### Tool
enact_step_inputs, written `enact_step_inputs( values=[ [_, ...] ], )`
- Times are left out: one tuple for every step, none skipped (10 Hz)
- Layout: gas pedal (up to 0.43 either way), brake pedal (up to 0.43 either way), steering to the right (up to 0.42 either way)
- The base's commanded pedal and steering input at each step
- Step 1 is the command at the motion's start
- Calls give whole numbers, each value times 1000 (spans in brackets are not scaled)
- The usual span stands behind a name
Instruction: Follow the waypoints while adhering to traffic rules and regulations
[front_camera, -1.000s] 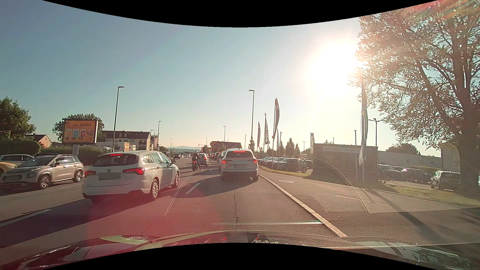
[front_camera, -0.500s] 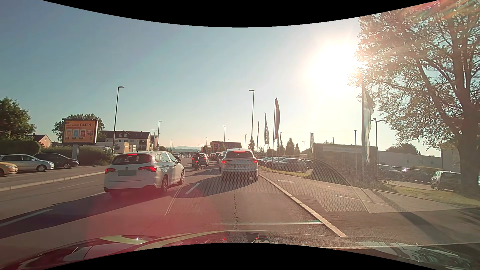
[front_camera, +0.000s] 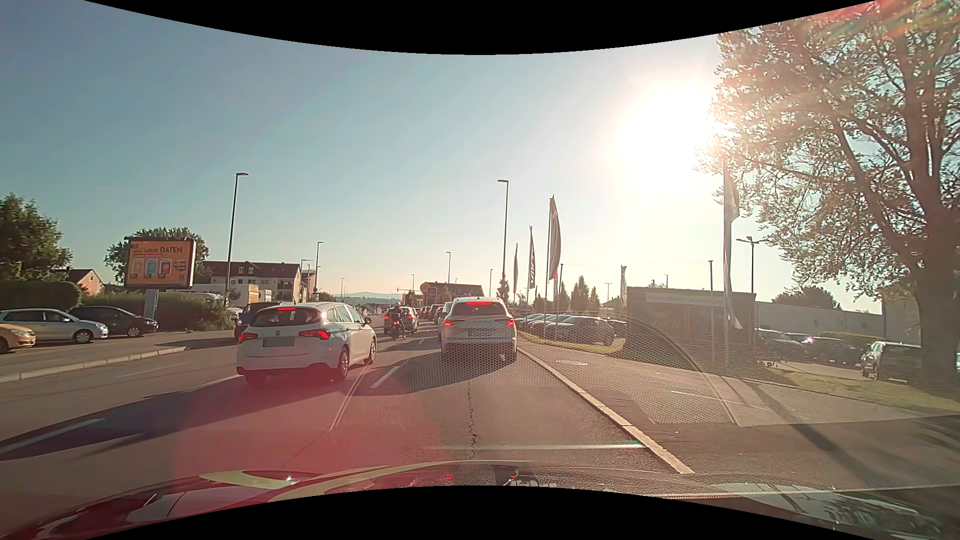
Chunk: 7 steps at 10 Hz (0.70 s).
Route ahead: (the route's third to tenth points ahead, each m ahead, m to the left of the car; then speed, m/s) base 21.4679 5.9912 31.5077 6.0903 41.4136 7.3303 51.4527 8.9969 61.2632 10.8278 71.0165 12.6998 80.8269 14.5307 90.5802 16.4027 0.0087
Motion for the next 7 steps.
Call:
enact_step_inputs(
  values=[
    [0,250,-4],
    [0,250,-4],
    [0,256,-4],
    [0,250,-5],
    [0,250,-4],
    [0,250,-4],
    [0,250,-4]
  ],
)
